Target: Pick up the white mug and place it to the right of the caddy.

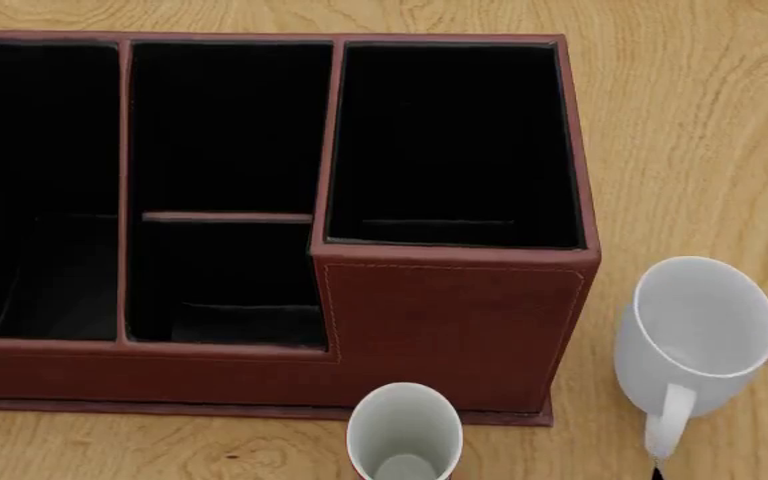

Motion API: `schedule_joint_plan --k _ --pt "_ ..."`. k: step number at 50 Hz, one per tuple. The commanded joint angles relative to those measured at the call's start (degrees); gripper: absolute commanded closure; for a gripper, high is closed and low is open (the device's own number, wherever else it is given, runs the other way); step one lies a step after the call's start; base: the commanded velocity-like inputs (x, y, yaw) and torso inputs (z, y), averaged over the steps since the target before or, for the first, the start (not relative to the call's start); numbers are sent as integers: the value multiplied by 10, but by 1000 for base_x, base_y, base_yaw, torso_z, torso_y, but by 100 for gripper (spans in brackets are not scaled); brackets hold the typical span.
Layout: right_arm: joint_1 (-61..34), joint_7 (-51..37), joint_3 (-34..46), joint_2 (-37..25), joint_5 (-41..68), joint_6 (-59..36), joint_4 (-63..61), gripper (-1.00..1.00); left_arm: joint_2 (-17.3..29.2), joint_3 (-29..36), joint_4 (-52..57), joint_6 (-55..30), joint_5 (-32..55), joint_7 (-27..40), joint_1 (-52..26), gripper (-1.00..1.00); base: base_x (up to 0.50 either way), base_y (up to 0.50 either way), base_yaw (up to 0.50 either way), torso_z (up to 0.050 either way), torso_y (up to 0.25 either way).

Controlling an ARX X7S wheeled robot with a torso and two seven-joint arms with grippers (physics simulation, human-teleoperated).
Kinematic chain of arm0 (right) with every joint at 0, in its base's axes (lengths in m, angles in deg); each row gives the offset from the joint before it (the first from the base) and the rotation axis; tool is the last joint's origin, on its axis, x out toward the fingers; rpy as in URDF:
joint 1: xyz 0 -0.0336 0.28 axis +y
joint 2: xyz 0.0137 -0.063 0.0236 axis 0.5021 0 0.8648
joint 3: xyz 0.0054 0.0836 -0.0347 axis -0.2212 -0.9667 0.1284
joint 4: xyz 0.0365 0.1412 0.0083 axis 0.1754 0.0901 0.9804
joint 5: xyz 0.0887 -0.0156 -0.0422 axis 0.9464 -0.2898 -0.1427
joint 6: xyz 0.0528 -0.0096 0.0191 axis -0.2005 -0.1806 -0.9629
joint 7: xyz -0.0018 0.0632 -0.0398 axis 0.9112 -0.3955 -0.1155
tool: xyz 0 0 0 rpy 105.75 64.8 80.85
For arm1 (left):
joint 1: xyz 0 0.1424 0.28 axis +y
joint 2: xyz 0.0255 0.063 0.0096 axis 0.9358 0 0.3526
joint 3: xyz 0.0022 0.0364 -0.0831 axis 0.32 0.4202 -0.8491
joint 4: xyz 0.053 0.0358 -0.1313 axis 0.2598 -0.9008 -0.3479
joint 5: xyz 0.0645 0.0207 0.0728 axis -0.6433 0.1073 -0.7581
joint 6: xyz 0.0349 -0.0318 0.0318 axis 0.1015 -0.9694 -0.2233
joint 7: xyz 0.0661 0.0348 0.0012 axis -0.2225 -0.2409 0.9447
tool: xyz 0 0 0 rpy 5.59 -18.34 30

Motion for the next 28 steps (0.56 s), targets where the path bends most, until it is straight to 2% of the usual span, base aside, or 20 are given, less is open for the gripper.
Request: schedule_joint_plan --k 1,10,21,28 --pt "65 -61 27 -71 -88 93 -96 -100 0 -35 17 -1 8 1 27 -100 0 0 0 0 0" --pt "88 -157 49 -71 -204 96 -164 -100 5 -39 25 -5 13 5 29 -100 0 0 0 0 0" --pt "182 -277 144 -72 -475 184 -165 -100 13 -27 28 -7 20 14 16 -100 0 0 0 0 -1" --pt "238 -360 201 -72 -633 206 -165 -100 21 -19 32 -7 23 20 8 -100 0 0 0 0 0"
